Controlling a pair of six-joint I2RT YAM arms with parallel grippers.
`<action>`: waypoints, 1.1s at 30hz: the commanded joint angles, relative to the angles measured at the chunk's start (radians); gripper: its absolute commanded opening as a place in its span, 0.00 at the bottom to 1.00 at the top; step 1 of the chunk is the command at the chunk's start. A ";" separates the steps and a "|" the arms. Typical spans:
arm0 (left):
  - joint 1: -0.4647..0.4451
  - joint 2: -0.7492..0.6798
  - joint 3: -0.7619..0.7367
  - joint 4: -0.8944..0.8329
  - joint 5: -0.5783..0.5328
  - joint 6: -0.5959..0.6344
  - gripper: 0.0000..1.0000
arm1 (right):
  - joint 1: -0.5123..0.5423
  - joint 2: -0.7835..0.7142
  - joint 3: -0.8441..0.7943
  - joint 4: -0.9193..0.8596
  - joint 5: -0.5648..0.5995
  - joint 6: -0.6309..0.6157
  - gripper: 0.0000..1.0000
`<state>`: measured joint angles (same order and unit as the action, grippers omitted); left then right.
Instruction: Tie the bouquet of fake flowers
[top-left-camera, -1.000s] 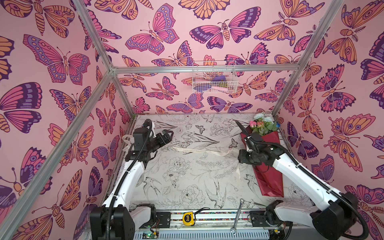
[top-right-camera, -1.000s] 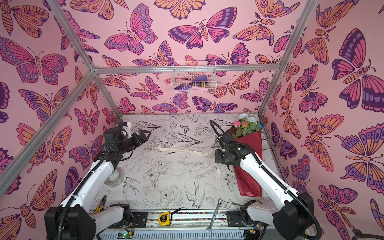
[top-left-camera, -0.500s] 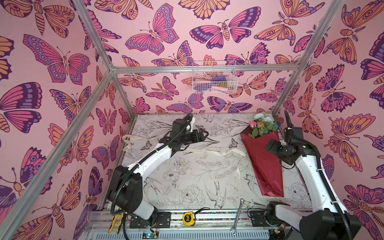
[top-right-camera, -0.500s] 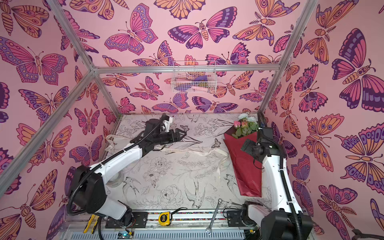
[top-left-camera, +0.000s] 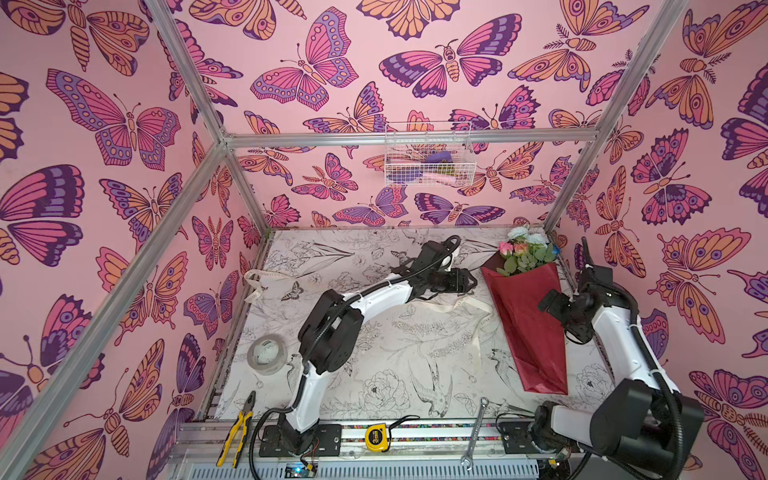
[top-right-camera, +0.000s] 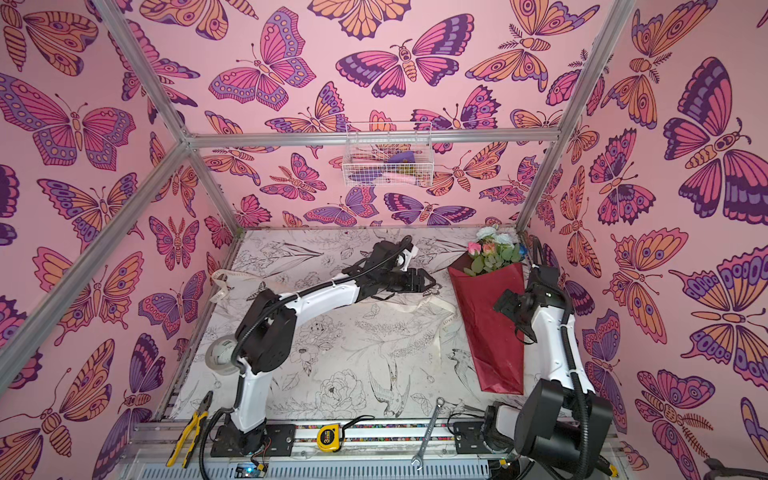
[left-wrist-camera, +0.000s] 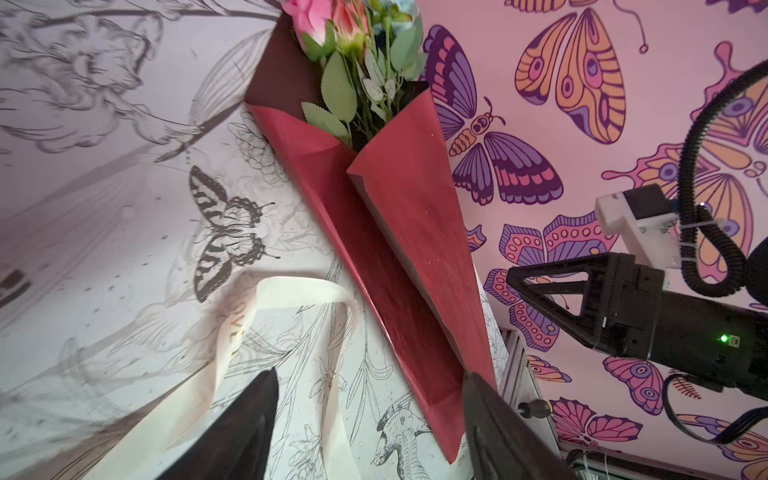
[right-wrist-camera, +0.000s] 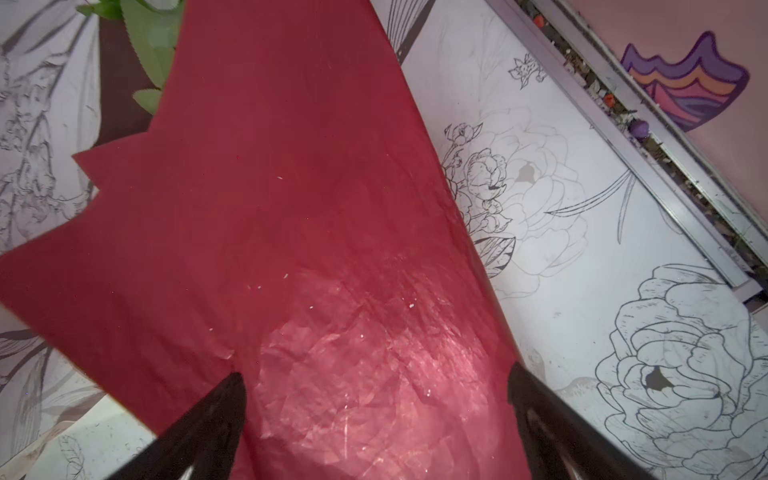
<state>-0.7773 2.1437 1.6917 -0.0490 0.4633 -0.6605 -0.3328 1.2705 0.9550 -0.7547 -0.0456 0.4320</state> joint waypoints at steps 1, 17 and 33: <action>-0.022 0.090 0.095 -0.028 0.042 0.017 0.73 | -0.013 0.042 -0.004 0.023 -0.030 -0.041 0.99; -0.083 0.126 0.122 -0.016 -0.086 0.030 0.89 | -0.009 0.197 -0.102 0.218 -0.086 0.027 0.99; -0.093 0.291 0.340 -0.145 -0.073 0.117 0.81 | 0.031 0.191 -0.141 0.284 0.004 0.096 0.99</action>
<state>-0.8684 2.3760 1.9942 -0.1265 0.3779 -0.5915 -0.3107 1.4628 0.8173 -0.4820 -0.0677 0.5133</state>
